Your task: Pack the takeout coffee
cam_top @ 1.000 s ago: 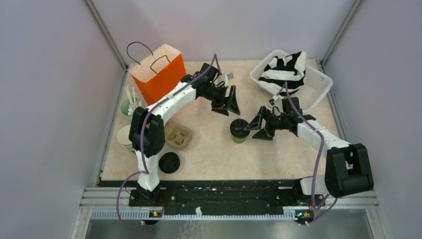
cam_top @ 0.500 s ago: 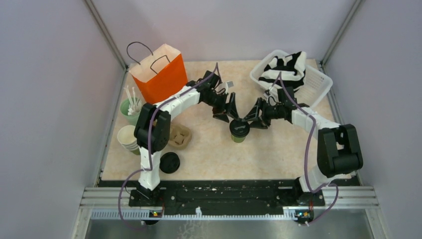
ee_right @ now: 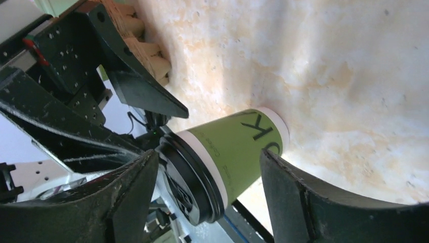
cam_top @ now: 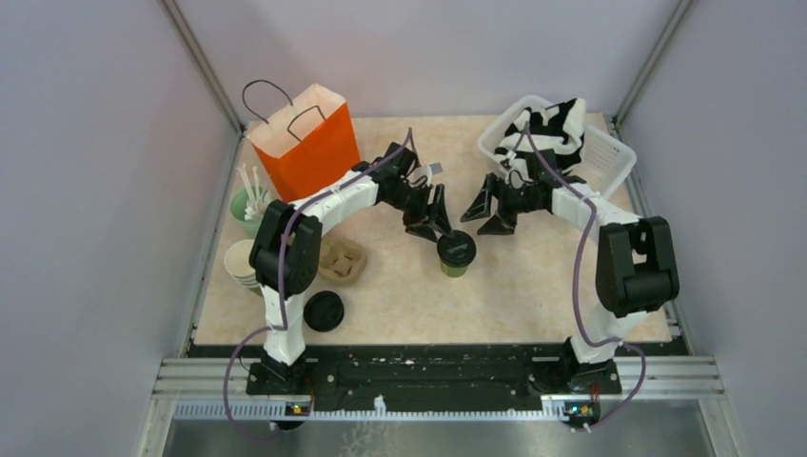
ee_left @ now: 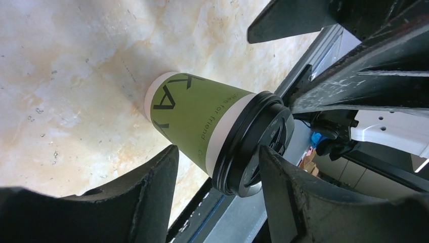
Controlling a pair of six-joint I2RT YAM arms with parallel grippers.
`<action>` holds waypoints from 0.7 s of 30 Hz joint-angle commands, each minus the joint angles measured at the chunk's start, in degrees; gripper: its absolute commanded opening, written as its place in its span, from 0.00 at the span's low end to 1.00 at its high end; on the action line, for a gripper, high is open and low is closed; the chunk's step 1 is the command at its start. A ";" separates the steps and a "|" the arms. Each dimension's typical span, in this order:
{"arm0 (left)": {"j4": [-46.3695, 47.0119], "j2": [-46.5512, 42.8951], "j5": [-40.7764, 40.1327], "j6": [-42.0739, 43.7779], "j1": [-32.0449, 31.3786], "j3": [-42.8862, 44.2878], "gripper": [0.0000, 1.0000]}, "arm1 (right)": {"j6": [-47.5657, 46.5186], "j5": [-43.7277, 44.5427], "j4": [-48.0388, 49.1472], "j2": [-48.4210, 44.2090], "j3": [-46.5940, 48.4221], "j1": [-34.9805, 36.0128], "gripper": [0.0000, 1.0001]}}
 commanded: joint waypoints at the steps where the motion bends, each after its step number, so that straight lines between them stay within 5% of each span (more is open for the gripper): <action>1: -0.13 -1.28 1.66 0.89 0.84 1.85 0.68 | -6.01 0.81 -6.77 -7.18 -1.99 -1.74 0.77; 13: -2.27 0.78 1.39 2.91 1.12 2.93 0.60 | -0.48 -6.27 0.58 -16.06 -14.52 3.79 0.83; 21: -1.61 1.05 0.45 2.90 1.12 0.91 0.54 | 0.96 -5.44 3.92 -14.27 -16.80 4.75 0.74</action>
